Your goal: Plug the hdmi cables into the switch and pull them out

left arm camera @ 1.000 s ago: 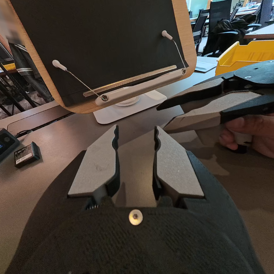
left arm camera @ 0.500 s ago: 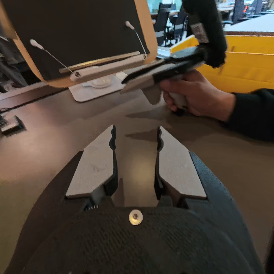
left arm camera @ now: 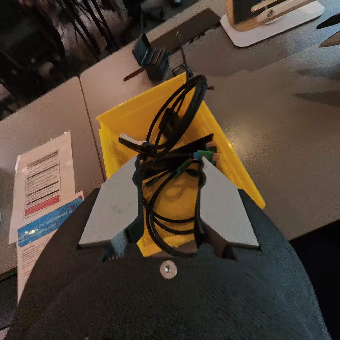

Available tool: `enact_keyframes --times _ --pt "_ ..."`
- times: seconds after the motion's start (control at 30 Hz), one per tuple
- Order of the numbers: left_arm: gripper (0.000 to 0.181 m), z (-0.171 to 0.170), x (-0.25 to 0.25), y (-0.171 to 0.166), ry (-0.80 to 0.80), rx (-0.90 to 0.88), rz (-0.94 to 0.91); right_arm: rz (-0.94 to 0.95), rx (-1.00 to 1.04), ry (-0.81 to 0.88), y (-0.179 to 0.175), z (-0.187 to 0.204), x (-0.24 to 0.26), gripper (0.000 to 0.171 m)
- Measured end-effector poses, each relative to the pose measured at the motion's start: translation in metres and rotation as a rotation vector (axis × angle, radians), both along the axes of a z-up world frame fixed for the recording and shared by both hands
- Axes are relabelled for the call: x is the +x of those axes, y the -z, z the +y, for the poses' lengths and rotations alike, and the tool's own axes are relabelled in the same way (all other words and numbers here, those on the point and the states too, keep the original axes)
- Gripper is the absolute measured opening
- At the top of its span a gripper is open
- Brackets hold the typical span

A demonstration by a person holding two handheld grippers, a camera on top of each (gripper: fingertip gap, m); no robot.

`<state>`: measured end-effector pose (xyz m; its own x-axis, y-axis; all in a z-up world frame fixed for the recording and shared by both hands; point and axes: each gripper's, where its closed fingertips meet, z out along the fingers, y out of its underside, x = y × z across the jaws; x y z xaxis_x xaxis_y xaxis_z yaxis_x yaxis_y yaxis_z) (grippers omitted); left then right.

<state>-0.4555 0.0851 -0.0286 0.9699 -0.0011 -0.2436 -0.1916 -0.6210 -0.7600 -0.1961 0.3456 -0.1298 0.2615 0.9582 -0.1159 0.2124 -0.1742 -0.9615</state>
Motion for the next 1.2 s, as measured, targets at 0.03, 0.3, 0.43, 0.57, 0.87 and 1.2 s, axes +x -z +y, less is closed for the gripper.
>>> enact_keyframes --times 0.03,0.3,0.43,0.57,0.87,1.2 --pt "0.059 0.009 -0.006 0.006 0.002 -0.009 -0.01 0.005 -0.006 0.001 0.0 0.0 0.0 0.056" --pt "0.022 0.061 -0.024 0.054 0.015 -0.173 0.189 -0.001 -0.004 0.004 0.0 0.001 0.002 0.055" --pt "0.011 0.076 -0.041 -0.008 -0.08 -0.067 0.208 -0.009 0.006 0.003 0.0 0.0 0.002 0.054" --pt "0.01 0.081 -0.045 -0.108 -0.166 0.076 0.348 -0.016 0.012 0.005 0.001 0.0 0.001 0.053" --pt "0.01 0.061 0.061 -0.264 -0.021 0.3 0.34 0.007 0.01 0.025 -0.004 0.005 0.006 0.052" --pt "0.008 0.071 0.192 -0.135 0.266 -0.03 0.098 0.071 0.02 0.085 -0.019 0.018 0.02 0.051"
